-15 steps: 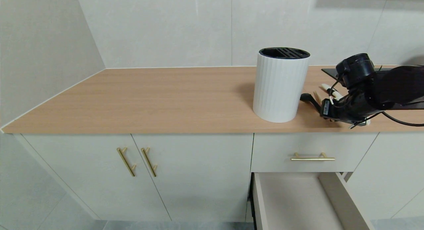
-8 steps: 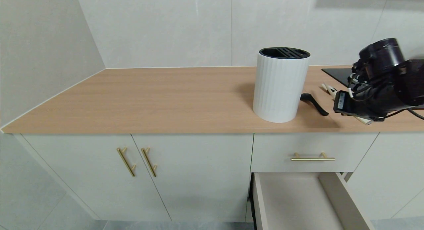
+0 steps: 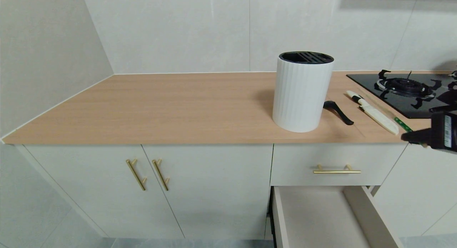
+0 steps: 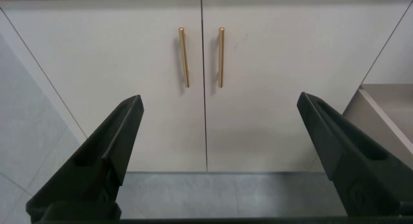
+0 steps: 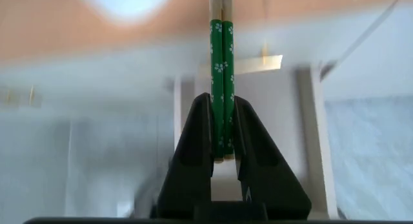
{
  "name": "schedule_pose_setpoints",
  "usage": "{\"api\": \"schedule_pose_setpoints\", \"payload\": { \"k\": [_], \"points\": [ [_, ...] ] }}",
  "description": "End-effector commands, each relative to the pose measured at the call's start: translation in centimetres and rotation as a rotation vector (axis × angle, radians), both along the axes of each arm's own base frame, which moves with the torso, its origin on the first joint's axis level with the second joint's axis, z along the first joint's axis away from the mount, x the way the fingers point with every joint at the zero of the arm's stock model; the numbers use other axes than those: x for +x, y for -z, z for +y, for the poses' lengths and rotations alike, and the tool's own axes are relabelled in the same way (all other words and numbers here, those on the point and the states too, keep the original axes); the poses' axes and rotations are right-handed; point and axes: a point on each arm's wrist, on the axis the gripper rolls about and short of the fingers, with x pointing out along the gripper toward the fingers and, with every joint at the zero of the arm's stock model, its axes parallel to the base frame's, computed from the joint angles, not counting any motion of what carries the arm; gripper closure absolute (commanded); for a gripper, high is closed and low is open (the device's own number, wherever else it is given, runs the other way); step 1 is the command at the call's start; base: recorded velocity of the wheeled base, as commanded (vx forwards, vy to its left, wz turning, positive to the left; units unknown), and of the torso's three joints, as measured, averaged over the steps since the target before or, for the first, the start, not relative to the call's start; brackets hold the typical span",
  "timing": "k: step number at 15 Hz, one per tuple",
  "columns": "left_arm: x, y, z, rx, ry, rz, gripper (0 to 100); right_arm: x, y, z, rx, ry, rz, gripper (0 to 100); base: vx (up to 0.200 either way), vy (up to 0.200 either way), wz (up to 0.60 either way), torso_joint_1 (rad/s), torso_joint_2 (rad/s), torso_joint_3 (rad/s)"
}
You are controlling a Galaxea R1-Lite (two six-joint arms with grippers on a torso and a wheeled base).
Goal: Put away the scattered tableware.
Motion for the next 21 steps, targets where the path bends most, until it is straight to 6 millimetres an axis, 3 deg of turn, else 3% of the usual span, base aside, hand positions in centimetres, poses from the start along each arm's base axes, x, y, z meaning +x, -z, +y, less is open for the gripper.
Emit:
{"api": "schedule_pose_setpoints", "payload": {
  "k": [1,3,6,13,21],
  "points": [
    [0.0,0.0,0.0,0.001,0.0,0.0,0,-6.5,0.2,-1.3,0.048,-0.174,0.003,100,0.0,0.0,0.0,0.0,0.0,0.0],
    [0.0,0.0,0.0,0.0,0.0,0.0,0,-8.5,0.7,-1.9,0.071,-0.268,0.048,100,0.0,0.0,0.0,0.0,0.0,0.0],
    [0.0,0.0,0.0,0.0,0.0,0.0,0,-9.5,2.3,-2.1,0.071,-0.386,0.054,100,0.0,0.0,0.0,0.0,0.0,0.0],
    [0.0,0.0,0.0,0.001,0.0,0.0,0,-7.1,6.6,-1.0,-0.056,-0.466,0.178,100,0.0,0.0,0.0,-0.011,0.03,0.019],
    [0.0,0.0,0.0,0.0,0.0,0.0,0,-5.6,8.5,-0.2,-0.072,-0.482,0.227,100,0.0,0.0,0.0,-0.152,0.43,0.276]
  ]
}}
